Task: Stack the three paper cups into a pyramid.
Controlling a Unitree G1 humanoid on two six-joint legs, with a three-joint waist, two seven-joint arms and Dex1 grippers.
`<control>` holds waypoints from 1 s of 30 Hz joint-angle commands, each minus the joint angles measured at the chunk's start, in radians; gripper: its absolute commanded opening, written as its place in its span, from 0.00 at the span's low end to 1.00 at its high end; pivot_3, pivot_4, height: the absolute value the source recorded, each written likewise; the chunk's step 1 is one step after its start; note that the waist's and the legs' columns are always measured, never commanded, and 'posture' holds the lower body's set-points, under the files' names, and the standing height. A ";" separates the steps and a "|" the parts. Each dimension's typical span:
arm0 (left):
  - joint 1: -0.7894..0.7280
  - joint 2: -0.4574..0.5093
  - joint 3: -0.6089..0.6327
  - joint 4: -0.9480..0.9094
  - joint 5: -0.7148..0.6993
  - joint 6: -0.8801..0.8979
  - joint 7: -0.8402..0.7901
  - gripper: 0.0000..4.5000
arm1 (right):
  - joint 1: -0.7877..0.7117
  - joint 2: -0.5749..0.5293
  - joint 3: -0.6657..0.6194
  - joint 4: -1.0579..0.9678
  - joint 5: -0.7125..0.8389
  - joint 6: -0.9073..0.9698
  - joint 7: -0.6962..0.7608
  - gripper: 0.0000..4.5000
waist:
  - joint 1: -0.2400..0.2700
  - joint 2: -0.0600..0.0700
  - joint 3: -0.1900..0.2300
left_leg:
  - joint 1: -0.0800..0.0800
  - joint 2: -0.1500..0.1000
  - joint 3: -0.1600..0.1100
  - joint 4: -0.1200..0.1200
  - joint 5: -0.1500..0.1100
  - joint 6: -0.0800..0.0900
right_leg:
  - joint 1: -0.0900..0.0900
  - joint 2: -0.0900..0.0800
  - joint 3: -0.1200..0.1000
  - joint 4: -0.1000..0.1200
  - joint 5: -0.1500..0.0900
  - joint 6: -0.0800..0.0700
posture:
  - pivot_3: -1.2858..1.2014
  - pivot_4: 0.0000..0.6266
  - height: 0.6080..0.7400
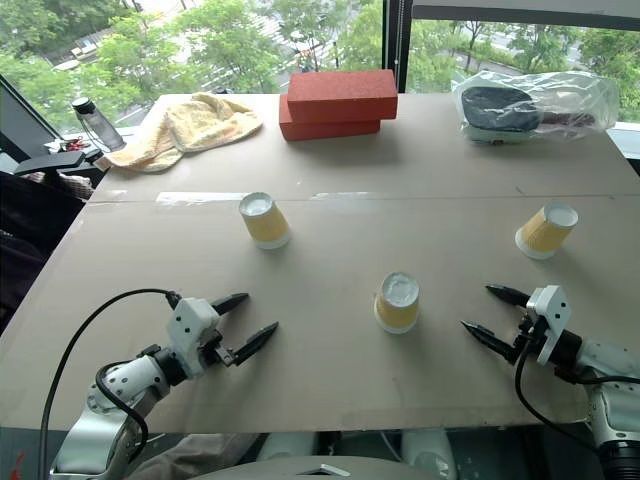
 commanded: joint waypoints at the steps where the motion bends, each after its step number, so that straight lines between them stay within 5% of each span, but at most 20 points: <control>1: -0.002 0.015 -0.006 0.022 0.018 -0.014 -0.008 1.00 | 0.031 -0.021 -0.001 -0.085 0.012 0.003 0.029 1.00 | 0.001 0.000 0.000 | 0.000 0.000 0.000 0.000 0.000 0.000 | 0.000 0.000 0.000 0.000 0.000 0.000 | 0.52 0.24 0.93; 6: -0.042 0.054 0.012 -0.024 -0.044 0.004 -0.072 1.00 | 0.052 -0.028 0.051 -0.278 0.052 0.097 0.035 1.00 | -0.002 0.000 0.001 | 0.000 0.000 0.000 0.000 0.000 0.000 | -0.001 0.000 0.000 0.000 0.000 0.000 | 0.52 0.24 0.93; 13: -0.124 0.232 0.065 -0.184 -0.299 0.147 -0.309 1.00 | -0.041 0.014 0.172 -0.443 0.020 0.255 -0.092 1.00 | -0.004 -0.007 0.005 | -0.007 0.000 -0.002 0.001 0.000 0.000 | -0.006 -0.002 -0.002 0.002 -0.001 -0.002 | 0.52 0.24 0.93; 25: -0.213 0.361 0.160 -0.299 -0.485 0.313 -0.398 1.00 | -0.127 0.068 0.231 -0.499 0.082 0.362 -0.120 1.00 | -0.005 -0.007 0.008 | -0.013 -0.001 -0.006 0.003 0.001 -0.001 | -0.008 0.005 -0.009 -0.001 0.000 0.001 | 0.52 0.24 0.93; 28: -0.223 0.354 0.167 -0.317 -0.500 0.332 -0.384 1.00 | -0.140 0.073 0.239 -0.480 0.071 0.354 -0.117 0.82 | -0.004 -0.007 0.008 | -0.013 -0.001 -0.006 0.003 0.001 -0.001 | -0.008 0.006 -0.008 -0.001 0.000 0.001 | 0.52 0.24 0.93; 30: -0.225 0.357 0.167 -0.324 -0.499 0.342 -0.380 1.00 | -0.152 0.082 0.242 -0.479 0.076 0.355 -0.118 0.58 | -0.004 -0.008 0.008 | -0.013 -0.001 -0.006 0.004 0.001 -0.001 | -0.008 0.006 -0.008 0.000 0.000 0.001 | 0.52 0.24 0.93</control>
